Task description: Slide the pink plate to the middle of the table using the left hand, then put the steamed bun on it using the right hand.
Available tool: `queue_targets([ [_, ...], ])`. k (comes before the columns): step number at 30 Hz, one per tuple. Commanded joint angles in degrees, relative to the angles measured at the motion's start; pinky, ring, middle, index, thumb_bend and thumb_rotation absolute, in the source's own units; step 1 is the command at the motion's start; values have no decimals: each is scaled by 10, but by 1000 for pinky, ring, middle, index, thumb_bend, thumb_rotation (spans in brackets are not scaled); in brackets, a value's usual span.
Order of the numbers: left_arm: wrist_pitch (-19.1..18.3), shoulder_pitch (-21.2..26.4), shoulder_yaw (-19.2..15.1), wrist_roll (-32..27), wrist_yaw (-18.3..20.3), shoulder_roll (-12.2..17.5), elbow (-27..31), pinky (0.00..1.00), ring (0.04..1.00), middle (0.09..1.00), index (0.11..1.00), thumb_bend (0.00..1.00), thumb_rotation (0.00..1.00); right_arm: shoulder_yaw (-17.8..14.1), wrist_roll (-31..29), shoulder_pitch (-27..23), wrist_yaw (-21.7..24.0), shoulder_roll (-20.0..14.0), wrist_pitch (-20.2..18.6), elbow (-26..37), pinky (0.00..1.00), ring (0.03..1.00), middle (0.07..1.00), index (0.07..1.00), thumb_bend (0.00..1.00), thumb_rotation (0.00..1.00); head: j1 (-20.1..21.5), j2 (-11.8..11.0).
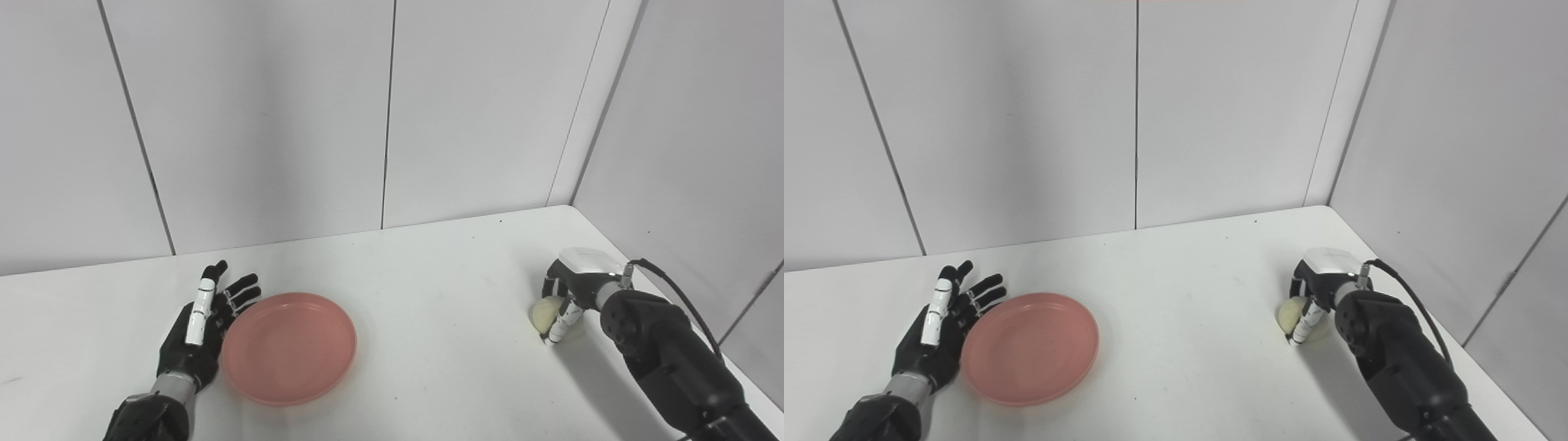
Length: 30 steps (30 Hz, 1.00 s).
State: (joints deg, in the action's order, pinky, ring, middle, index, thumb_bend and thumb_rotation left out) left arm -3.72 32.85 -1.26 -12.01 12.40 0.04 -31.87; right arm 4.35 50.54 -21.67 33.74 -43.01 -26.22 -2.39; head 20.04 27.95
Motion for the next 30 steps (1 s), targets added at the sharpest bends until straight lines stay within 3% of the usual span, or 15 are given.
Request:
queue_targets([
  [1,-30,0,4,1,8,3,-13,776,800,809,1000,659,901,-4,1,-13,-5,-16,-6,6,284,371,439,521,527,8,0,0],
  [5,-28,2,4,3,9,3,-18,781,798,804,1000,666,899,-6,2,-12,-5,-15,-6,12,263,347,427,529,524,9,0,0],
  [7,-28,2,5,5,8,3,-18,779,796,804,1000,666,901,-9,7,-13,-3,-13,-6,20,255,338,469,497,530,8,-1,0],
  [11,-31,2,4,3,7,2,-17,781,798,806,1000,667,894,-36,18,-13,-2,2,-7,59,231,306,427,523,524,10,-2,0],
  [17,-33,2,4,2,9,-1,-16,772,800,799,1000,655,895,-55,45,-19,22,16,-7,125,178,228,469,487,528,12,-6,1],
  [24,-36,2,6,5,4,-6,-15,764,788,792,1000,655,888,-37,49,-68,54,22,0,203,171,229,471,486,530,10,-22,2],
  [30,-36,5,6,6,-2,-15,-22,782,783,787,1000,658,871,4,70,-121,93,66,-5,248,216,297,420,525,524,6,-51,4],
])
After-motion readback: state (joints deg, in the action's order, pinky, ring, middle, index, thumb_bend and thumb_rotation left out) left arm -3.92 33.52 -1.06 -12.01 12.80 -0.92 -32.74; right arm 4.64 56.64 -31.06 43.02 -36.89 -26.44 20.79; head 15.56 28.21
